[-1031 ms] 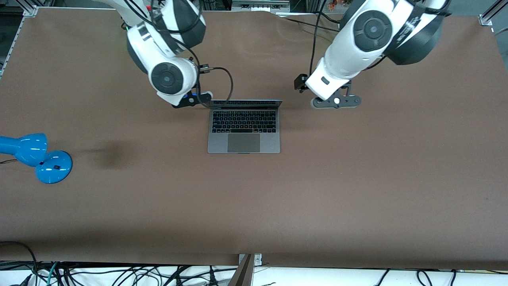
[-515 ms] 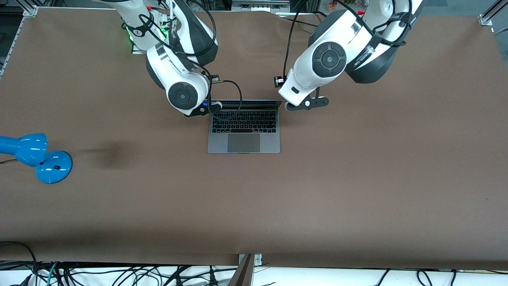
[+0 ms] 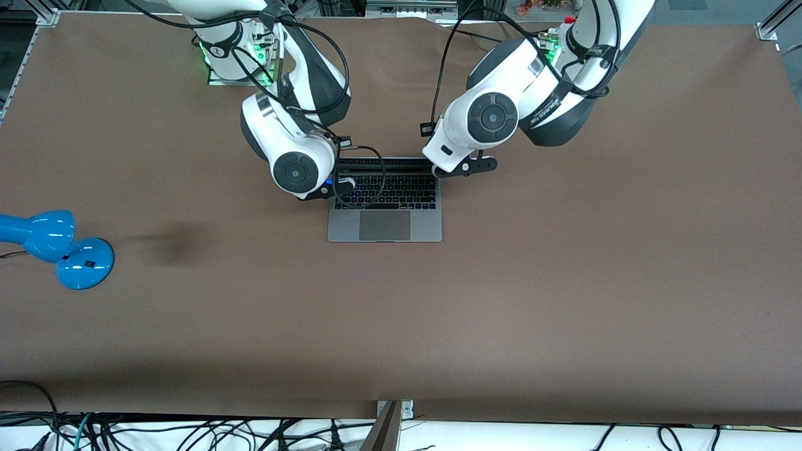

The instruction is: Close laptop with both arms from behind

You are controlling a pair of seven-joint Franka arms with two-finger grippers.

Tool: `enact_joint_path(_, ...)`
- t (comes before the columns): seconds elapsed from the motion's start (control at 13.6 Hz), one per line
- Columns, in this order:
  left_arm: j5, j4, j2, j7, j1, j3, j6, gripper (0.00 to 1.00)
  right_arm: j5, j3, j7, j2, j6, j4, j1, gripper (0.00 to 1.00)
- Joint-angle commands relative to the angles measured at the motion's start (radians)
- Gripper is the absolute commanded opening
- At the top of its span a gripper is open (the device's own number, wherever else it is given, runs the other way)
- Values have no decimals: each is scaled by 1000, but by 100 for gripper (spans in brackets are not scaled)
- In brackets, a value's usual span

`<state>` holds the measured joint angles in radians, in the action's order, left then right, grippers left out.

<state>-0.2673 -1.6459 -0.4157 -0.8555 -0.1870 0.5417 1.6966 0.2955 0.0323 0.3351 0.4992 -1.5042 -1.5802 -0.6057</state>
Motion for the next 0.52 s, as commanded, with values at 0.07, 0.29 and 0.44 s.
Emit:
enact_joint_path(0.07,-27,26,-64,-5,-3,0,47,0,8,11,-36,65,10,101,13,0)
enact_joint_path(0.29,-15,26,-101,3,-3,0,92,0,10,11,-70,88,-30,111,43,0)
enact_joint_path(0.44,-13,29,-126,9,-3,-3,133,0,10,12,-80,97,-45,111,50,0)
